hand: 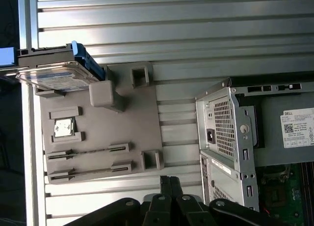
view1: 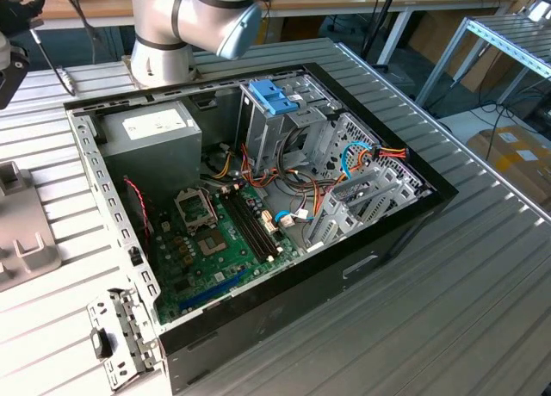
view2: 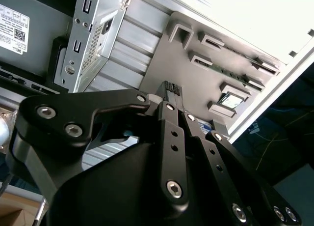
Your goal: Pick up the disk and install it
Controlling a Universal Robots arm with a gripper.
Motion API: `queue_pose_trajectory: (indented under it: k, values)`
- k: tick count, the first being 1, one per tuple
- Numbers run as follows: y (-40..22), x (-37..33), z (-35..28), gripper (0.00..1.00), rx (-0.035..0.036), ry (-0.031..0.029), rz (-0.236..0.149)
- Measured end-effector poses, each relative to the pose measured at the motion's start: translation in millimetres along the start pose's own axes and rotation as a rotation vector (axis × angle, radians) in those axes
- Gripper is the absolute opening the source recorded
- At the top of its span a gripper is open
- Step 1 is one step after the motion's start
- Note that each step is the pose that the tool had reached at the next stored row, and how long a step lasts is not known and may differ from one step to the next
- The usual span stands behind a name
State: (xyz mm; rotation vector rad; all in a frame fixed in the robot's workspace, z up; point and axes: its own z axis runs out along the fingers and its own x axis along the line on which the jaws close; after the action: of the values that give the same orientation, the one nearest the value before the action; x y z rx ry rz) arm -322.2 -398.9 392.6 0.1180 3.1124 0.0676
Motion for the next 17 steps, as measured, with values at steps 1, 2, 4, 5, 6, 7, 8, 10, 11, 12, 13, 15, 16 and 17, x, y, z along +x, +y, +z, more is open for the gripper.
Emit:
queue_pose_trajectory:
  k: [1,2,4,5,6,7,8,10,11,12,13,15,16,17]
  values:
    - [-0.1,1.4,0.0,0.11,0.0000,0.0000,0.000]
    - [-0.2,2.2,0.0,0.11,0.0000,0.0000,0.000]
    - [-0.3,4.5,-0.1,0.11,0.0000,0.0000,0.000]
    - [-0.5,6.3,-0.1,0.11,0.0000,0.0000,0.000]
    - [-0.6,7.6,-0.1,0.11,0.0000,0.0000,0.000]
    - [-0.6,8.4,-0.2,0.11,0.0000,0.0000,0.000]
    - [-0.7,9.2,-0.2,0.11,0.0000,0.0000,0.000]
    - [-0.9,11.3,-0.3,0.11,0.0000,0.0001,0.000]
    - [-0.9,12.0,-0.2,0.11,0.0000,0.0000,0.000]
    - [-1.0,13.2,-0.3,0.11,0.0000,0.0000,0.000]
    - [-1.1,14.4,-0.3,0.11,0.0000,0.0000,0.000]
    - [-1.3,16.8,-0.3,0.11,0.0000,0.0000,0.000]
    - [-1.3,17.8,-0.4,0.11,0.0001,0.0001,0.000]
    - [-1.4,18.8,-0.4,0.11,0.0001,0.0001,0.000]
